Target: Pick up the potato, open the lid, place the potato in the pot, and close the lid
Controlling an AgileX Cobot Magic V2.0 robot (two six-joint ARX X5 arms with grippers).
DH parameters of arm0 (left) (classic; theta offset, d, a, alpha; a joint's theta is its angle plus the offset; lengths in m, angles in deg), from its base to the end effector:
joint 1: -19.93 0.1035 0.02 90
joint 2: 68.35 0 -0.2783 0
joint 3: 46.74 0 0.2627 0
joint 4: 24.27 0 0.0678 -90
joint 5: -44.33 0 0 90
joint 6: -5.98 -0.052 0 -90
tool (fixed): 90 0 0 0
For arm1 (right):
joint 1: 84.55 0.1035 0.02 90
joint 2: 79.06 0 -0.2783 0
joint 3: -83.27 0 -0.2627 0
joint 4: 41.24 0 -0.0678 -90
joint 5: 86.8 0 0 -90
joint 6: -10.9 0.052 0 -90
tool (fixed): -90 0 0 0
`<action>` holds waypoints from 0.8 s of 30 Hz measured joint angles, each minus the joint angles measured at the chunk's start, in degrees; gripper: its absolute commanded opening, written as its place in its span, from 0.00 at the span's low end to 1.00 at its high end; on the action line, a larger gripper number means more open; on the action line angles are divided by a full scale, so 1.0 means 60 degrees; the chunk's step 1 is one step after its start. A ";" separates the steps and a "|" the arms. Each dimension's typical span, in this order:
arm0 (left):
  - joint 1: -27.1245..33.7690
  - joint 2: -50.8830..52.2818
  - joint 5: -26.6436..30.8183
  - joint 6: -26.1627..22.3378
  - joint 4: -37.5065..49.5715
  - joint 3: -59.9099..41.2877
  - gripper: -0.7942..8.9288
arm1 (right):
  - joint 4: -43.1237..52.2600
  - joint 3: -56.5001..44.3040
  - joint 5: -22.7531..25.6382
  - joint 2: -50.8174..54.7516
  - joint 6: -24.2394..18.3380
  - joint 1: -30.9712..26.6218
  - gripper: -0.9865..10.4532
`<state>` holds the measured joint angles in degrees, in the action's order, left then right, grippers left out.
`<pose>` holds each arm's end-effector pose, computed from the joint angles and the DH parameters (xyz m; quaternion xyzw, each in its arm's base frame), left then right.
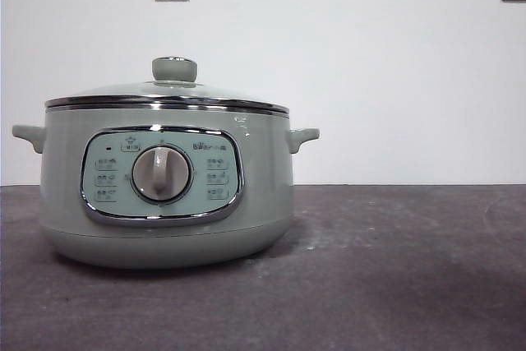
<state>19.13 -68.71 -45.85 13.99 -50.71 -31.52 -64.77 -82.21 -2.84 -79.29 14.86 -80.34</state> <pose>0.1130 -0.0017 0.1486 -0.0689 0.1012 -0.0014 0.9925 0.1135 0.0138 0.1503 0.0356 0.0836 0.0862 0.9921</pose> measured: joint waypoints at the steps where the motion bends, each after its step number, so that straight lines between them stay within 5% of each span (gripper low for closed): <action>1: 0.0000 0.0000 0.0000 0.0000 0.0000 0.0000 0.08 | 0.0004 0.0000 0.0004 0.0000 0.0051 0.0000 0.09; 24: 0.0000 0.0000 0.0004 0.0000 0.0000 0.0000 0.08 | 0.0000 0.0000 0.0036 0.0000 0.0601 0.0000 0.09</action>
<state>19.13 -68.71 -45.83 13.99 -50.71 -31.52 -64.77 -82.21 -2.62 -79.29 18.47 -80.34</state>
